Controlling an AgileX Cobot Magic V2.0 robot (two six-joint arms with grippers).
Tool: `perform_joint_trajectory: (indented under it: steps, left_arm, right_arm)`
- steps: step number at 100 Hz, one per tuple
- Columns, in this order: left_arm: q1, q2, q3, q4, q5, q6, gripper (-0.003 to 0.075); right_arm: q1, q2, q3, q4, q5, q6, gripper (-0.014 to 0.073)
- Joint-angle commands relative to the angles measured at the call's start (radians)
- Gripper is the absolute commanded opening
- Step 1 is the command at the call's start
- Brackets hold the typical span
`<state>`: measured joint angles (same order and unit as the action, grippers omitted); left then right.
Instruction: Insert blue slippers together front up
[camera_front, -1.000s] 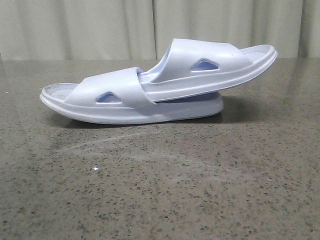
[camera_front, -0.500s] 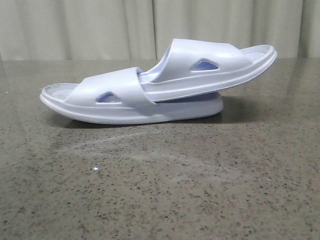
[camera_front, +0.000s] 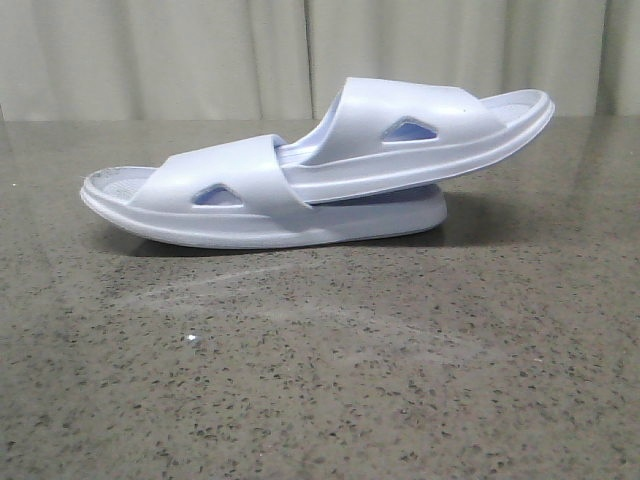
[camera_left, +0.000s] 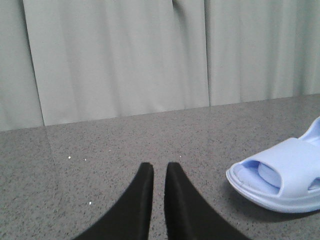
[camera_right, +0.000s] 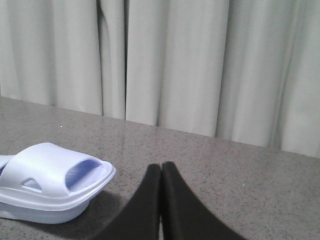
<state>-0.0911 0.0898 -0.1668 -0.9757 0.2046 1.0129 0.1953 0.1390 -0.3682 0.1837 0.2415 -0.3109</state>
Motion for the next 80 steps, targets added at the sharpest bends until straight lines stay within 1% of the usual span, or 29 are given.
perform_joint_trajectory:
  steps: [1, 6, 7, 8, 9, 10, 13, 15, 16, 18, 22, 27, 31, 42, 51, 56, 61, 80]
  left_arm:
    - [-0.008, -0.003, -0.025, 0.321, -0.004, -0.355, 0.0016]
    - [-0.008, -0.007, -0.025, 0.484, 0.015, -0.514, 0.0016]
    - [-0.008, -0.007, -0.024, 0.527, 0.018, -0.536, 0.0016]
    - [-0.008, -0.007, -0.024, 0.527, 0.021, -0.557, 0.0016]
    - [-0.008, -0.010, -0.024, 0.569, 0.027, -0.577, 0.0016]
    - [-0.008, -0.012, -0.023, 0.607, 0.031, -0.636, 0.0016]
    - [-0.009, -0.014, -0.021, 0.680, 0.039, -0.690, 0.0016]
    - [-0.012, -0.017, -0.016, 0.730, 0.041, -0.754, 0.0016]
    - [-0.012, -0.017, -0.016, 0.746, 0.041, -0.754, 0.0016]
    - [-0.013, -0.019, -0.010, 0.788, 0.037, -0.809, 0.0016]
    - [-0.018, -0.026, 0.003, 0.849, 0.021, -0.869, 0.0016]
    - [-0.020, -0.035, 0.022, 0.891, -0.009, -0.905, 0.0016]
    - [-0.023, -0.042, 0.051, 0.905, -0.068, -0.919, 0.0016]
    - [-0.025, -0.077, 0.116, 0.905, -0.199, -0.928, 0.0016]
    - [-0.025, -0.112, 0.158, 0.905, -0.253, -0.969, 0.0016]
    - [-0.025, -0.125, 0.180, 0.905, -0.267, -0.994, 0.0016]
    - [-0.025, -0.123, 0.178, 0.914, -0.223, -0.998, 0.0016]
    - [-0.035, -0.123, 0.178, 0.976, -0.229, -1.002, 0.0016]
  right_arm:
    - [-0.005, 0.009, -0.024, -0.008, -0.085, -0.009, -0.0107]
    - [-0.005, 0.009, -0.024, -0.008, -0.085, -0.009, -0.0107]
    - [-0.005, 0.009, -0.024, -0.008, -0.085, -0.009, -0.0107]
    - [-0.005, 0.009, -0.024, -0.008, -0.085, -0.009, -0.0107]
    - [-0.005, 0.009, -0.024, -0.008, -0.085, -0.009, -0.0107]
    - [-0.005, 0.009, -0.024, -0.008, -0.085, -0.009, -0.0107]
    - [-0.005, 0.009, -0.024, -0.008, -0.085, -0.009, -0.0107]
    - [-0.005, 0.009, -0.024, -0.008, -0.085, -0.009, -0.0107]
    - [-0.005, 0.009, -0.024, -0.008, -0.085, -0.009, -0.0107]
    - [-0.005, 0.009, -0.024, -0.008, -0.085, -0.009, -0.0107]
    - [-0.005, 0.009, -0.024, -0.008, -0.085, -0.009, -0.0107]
    - [-0.005, 0.009, -0.024, -0.008, -0.085, -0.009, -0.0107]
    - [-0.005, 0.009, -0.024, -0.008, -0.085, -0.009, -0.0107]
    - [-0.005, 0.009, -0.024, -0.008, -0.085, -0.009, -0.0107]
    - [-0.005, 0.009, -0.024, -0.008, -0.085, -0.009, -0.0107]
    - [-0.005, 0.009, -0.024, -0.008, -0.085, -0.009, -0.0107]
    - [-0.005, 0.009, -0.024, -0.008, -0.085, -0.009, -0.0107]
    - [-0.005, 0.009, -0.024, -0.008, -0.087, -0.009, -0.0107]
